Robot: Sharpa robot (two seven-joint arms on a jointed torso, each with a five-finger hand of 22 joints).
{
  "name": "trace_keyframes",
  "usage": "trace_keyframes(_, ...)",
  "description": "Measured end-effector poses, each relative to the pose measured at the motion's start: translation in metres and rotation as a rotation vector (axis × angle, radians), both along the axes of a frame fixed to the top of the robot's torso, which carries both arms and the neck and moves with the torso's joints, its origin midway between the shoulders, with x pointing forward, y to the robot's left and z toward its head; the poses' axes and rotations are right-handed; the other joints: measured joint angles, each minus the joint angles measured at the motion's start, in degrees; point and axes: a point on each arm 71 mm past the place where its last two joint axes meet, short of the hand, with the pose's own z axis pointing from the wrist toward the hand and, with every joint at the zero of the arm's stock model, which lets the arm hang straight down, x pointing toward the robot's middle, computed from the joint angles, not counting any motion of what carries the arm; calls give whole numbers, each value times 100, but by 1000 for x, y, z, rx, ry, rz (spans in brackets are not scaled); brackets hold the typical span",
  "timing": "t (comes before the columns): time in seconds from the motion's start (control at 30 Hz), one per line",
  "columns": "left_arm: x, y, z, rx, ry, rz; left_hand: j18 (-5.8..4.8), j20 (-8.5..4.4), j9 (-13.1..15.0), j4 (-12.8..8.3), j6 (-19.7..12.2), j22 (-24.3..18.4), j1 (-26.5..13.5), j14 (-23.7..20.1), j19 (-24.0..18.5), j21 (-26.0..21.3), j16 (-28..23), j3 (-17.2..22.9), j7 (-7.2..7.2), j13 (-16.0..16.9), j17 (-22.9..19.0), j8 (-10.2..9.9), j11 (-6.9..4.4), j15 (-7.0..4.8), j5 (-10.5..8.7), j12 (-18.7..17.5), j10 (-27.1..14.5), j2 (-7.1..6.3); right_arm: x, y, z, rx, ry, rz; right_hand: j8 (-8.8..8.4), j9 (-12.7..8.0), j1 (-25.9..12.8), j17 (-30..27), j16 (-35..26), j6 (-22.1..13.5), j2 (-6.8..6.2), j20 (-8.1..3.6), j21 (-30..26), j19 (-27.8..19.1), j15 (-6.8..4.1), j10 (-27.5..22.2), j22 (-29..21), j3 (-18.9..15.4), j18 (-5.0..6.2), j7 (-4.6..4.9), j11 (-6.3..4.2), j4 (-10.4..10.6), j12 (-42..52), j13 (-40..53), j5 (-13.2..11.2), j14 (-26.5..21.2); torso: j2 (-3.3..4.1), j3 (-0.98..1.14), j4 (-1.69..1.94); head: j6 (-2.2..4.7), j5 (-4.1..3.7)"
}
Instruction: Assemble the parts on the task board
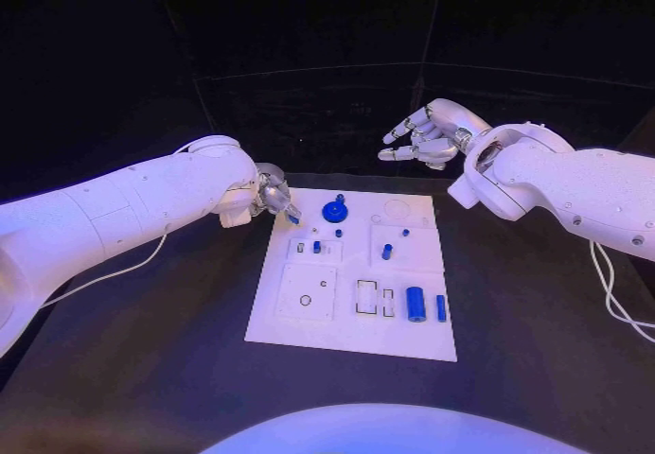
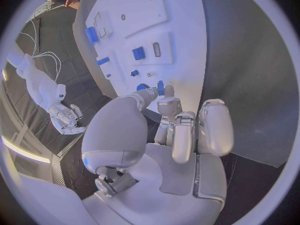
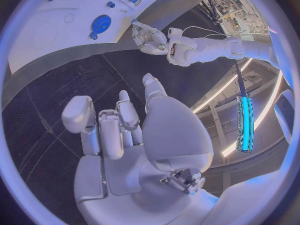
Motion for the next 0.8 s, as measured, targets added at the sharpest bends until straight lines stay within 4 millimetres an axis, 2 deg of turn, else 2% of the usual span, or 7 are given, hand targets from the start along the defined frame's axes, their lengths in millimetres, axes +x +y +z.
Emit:
trace_keyframes(0.2,-13,-1,3,-32,-16,-12,0,0,3,-49,0,-10,-35,0,0,-28,0,49,0,-34,0,0,1,0,0,0,0,-35,0,-1,0,-1,0,-1,0,0,0,0,0,0,0,0,0,0,0,0,0,0,0,0,0,0,0,0,0,0,-10,3,18,-14,12)
trace_keyframes(0.43,-29,-5,-12,-16,-6,-36,0,0,8,-76,22,-4,-68,0,0,-29,0,76,-22,-39,0,23,2,0,23,0,-1,-68,0,-1,0,-1,1,-2,0,0,25,-1,0,0,25,0,0,0,0,0,0,0,0,0,0,0,0,-1,0,0,-14,3,21,-8,47)
trace_keyframes(0.47,-31,-5,-14,-13,-5,-38,0,0,11,-136,22,0,-84,0,0,-28,0,136,-22,-36,0,23,1,0,23,0,0,-84,0,-1,0,-1,1,-2,0,0,25,-1,0,0,25,0,0,0,0,0,0,0,0,0,0,0,0,-1,0,0,-14,3,21,-7,48)
trace_keyframes(0.8,-41,-12,-28,9,-6,-57,0,0,13,-163,53,25,-135,0,0,-29,0,162,-50,23,0,63,-30,0,23,0,71,-135,1,-1,0,-2,2,-2,0,0,24,-1,0,0,24,0,0,0,0,0,-1,0,-1,0,0,0,0,-1,0,0,-4,-1,13,-21,43)
